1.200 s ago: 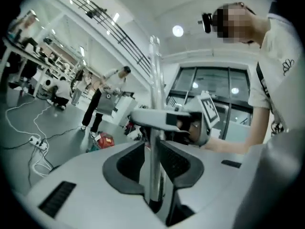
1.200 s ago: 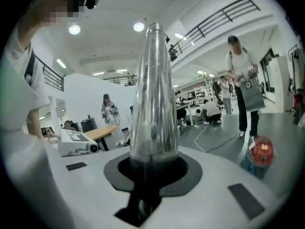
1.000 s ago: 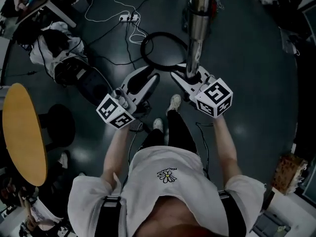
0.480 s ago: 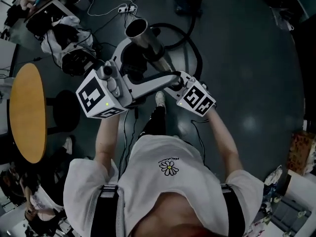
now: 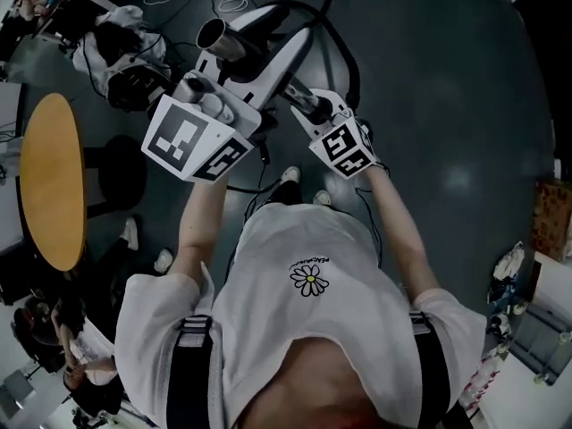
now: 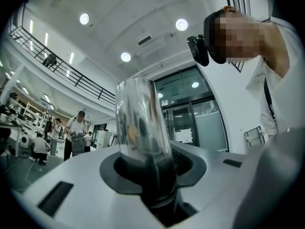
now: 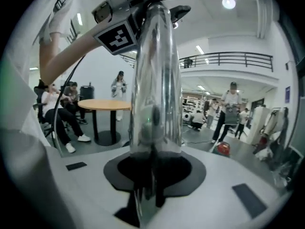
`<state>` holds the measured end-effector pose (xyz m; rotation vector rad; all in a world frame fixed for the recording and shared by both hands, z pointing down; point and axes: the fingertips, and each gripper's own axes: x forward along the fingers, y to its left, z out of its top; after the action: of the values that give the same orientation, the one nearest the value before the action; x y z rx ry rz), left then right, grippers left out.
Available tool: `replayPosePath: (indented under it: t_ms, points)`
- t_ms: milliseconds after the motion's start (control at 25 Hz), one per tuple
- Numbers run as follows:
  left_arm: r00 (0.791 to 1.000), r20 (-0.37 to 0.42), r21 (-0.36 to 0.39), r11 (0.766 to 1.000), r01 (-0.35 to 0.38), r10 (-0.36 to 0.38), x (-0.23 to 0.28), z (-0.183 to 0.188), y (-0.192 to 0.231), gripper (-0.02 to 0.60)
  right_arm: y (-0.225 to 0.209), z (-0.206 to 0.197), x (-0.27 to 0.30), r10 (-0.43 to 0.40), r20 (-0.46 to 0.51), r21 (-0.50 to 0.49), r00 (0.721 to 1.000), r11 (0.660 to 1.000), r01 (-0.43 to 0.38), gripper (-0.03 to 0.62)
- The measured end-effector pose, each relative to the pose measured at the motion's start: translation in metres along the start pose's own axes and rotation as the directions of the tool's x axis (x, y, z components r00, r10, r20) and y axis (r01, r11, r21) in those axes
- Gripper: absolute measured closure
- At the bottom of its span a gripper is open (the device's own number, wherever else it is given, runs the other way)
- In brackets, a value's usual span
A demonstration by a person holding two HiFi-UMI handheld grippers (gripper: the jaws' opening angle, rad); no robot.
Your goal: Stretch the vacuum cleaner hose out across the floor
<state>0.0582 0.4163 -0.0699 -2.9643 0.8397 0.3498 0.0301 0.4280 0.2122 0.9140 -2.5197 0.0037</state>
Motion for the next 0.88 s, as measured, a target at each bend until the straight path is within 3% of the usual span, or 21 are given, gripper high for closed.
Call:
replayPosePath:
  t_ms: [200,320,480,520,640,680,720,760,800,840,880]
  points:
    - [1.0,-0.008,-0.028,1.0,-0.011,0.011,0.008,-0.004,-0.005,0.454,-0.022,-0.017,-0.041,-0.272,-0.059,0.066,0.96,0.959,0.276,0.481]
    - [0.999,-0.003,-0.038,0.998,0.043,-0.043,0.018,-0.006,-0.028,0.454,-0.02,-0.028,-0.065,-0.35,-0.093,0.135,0.932,0.923,0.361,0.465]
    - [0.998,-0.006,-0.096,0.993,0.066,-0.067,0.024,-0.011,-0.044,0.454,-0.002,-0.04,-0.095,-0.467,-0.156,0.094,0.87,0.87,0.484,0.459]
    - [0.998,-0.005,-0.121,0.991,0.063,-0.064,0.024,-0.012,-0.043,0.454,0.002,-0.043,-0.1,-0.464,-0.155,0.131,0.872,0.865,0.484,0.457]
    - [0.998,-0.001,-0.156,0.986,0.061,-0.062,0.022,-0.016,-0.047,0.454,0.012,-0.052,-0.109,-0.376,-0.128,0.358,0.918,0.845,0.396,0.417]
    - [0.997,-0.002,-0.149,0.986,0.07,-0.071,0.021,-0.016,-0.052,0.454,0.014,-0.054,-0.111,-0.356,-0.122,0.384,0.927,0.844,0.375,0.413]
    - [0.997,-0.004,-0.136,0.988,0.078,-0.08,0.022,-0.016,-0.057,0.454,0.017,-0.054,-0.114,-0.362,-0.131,0.345,0.923,0.856,0.385,0.413]
    - [0.997,-0.006,-0.122,0.989,0.078,-0.08,0.022,-0.017,-0.06,0.454,0.021,-0.053,-0.12,-0.403,-0.152,0.225,0.903,0.875,0.428,0.413]
    - [0.998,-0.004,-0.11,0.992,0.067,-0.068,0.021,-0.016,-0.058,0.454,0.026,-0.056,-0.127,-0.47,-0.173,0.045,0.865,0.874,0.484,0.413]
    - [0.999,0.004,-0.098,0.994,0.049,-0.048,0.019,-0.014,-0.052,0.454,0.032,-0.064,-0.134,-0.533,-0.189,-0.111,0.825,0.846,0.522,0.413]
    - [0.999,0.016,-0.083,0.996,0.031,-0.029,0.017,-0.011,-0.046,0.459,0.038,-0.08,-0.139,-0.555,-0.216,-0.143,0.803,0.832,0.536,0.414]
